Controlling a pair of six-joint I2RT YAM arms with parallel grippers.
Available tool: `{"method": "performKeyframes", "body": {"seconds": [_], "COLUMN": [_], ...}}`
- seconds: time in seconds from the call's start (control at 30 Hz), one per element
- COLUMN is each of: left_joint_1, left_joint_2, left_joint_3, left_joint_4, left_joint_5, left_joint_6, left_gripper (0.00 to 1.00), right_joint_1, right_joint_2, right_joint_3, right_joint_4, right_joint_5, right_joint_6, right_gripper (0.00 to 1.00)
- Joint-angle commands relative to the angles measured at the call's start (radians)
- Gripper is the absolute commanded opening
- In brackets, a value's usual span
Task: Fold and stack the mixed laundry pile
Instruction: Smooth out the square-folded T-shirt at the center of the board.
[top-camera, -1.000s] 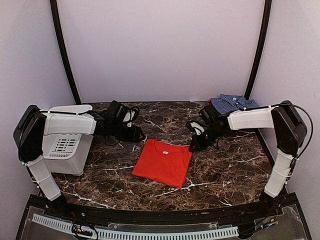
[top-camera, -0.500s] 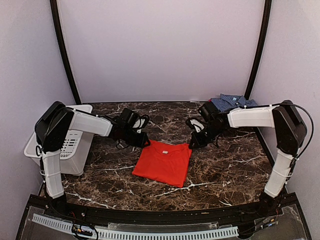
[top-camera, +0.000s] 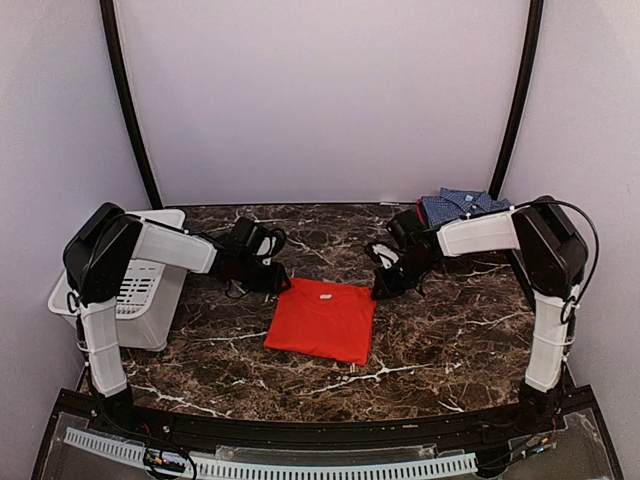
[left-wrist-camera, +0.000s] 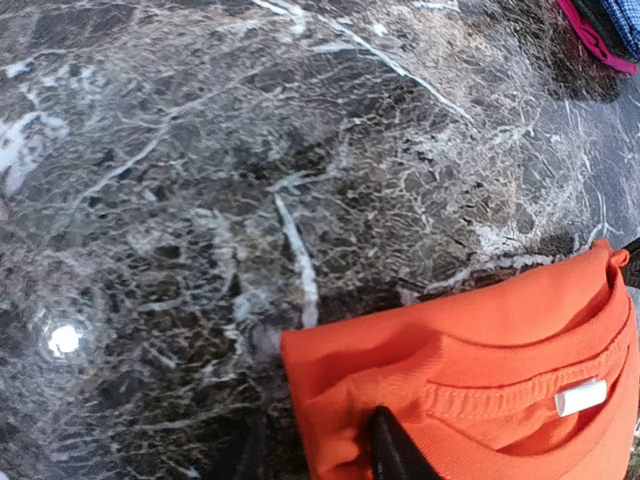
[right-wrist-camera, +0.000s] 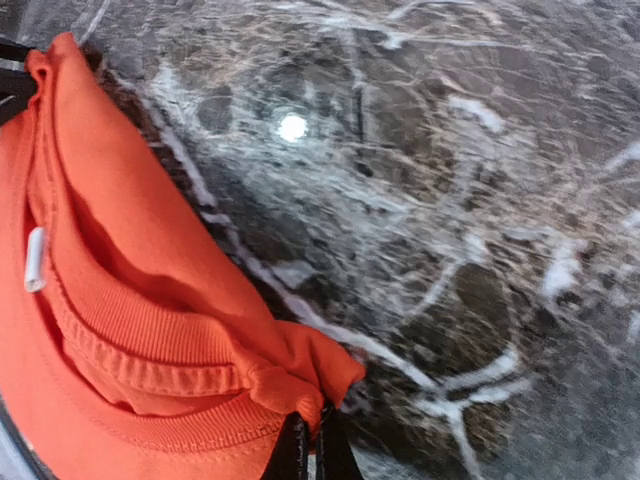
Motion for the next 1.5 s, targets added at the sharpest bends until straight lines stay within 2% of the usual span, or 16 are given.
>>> {"method": "performKeyframes", "body": {"seconds": [0.0,0.13,0.3,0.33,0.43,0.5,0.57,0.7,0.83,1.03,1.27,1.47], "left_joint_1": [0.010,0.011,0.007,0.006,-0.001,-0.013,-0.029,-0.096,-0.139,-0.209,-0.247,-0.229], "left_joint_2": [-0.104,-0.212,-0.348,-0.359,-0.402,-0.422,-0.443,-0.494,-0.486,-0.436,-0.388,-0.254], "left_joint_3": [-0.049,-0.082,-0.163,-0.172,-0.211,-0.223,-0.224,-0.234,-0.267,-0.288,-0.431,-0.495], "left_joint_4": [-0.010,-0.024,-0.014,-0.011,-0.010,-0.010,-0.010,-0.014,0.031,0.105,0.297,0.407], "left_joint_5": [-0.039,-0.044,0.013,0.028,0.043,0.050,0.060,0.082,0.169,0.320,0.400,0.352], "left_joint_6": [-0.016,0.000,-0.006,-0.010,-0.017,-0.019,-0.022,-0.033,-0.084,-0.150,-0.275,-0.295], "left_gripper": [0.40,0.51,0.62,0.67,0.72,0.74,0.77,0.85,0.89,0.92,0.93,0.93], "right_joint_1": [-0.014,-0.028,-0.052,-0.057,-0.067,-0.067,-0.067,-0.061,-0.034,0.071,0.205,0.163], "right_joint_2": [0.057,0.092,0.112,0.110,0.090,0.061,0.002,-0.119,-0.246,-0.335,-0.202,-0.037], "right_joint_3": [0.010,0.017,0.036,0.044,0.070,0.081,0.077,0.049,-0.045,-0.230,-0.339,-0.425], "right_joint_4": [0.047,0.061,0.068,0.067,0.056,0.041,0.035,0.013,0.044,0.222,0.525,0.685], "right_joint_5": [0.030,0.033,0.039,0.039,0.024,0.003,-0.032,-0.139,-0.235,-0.383,-0.482,-0.527], "right_joint_6": [0.015,0.024,0.026,0.026,0.023,0.026,0.033,0.049,0.109,0.305,0.494,0.539], "right_gripper": [0.00,0.00,0.00,0.01,0.17,0.33,0.46,0.57,0.60,0.60,0.57,0.55]}}
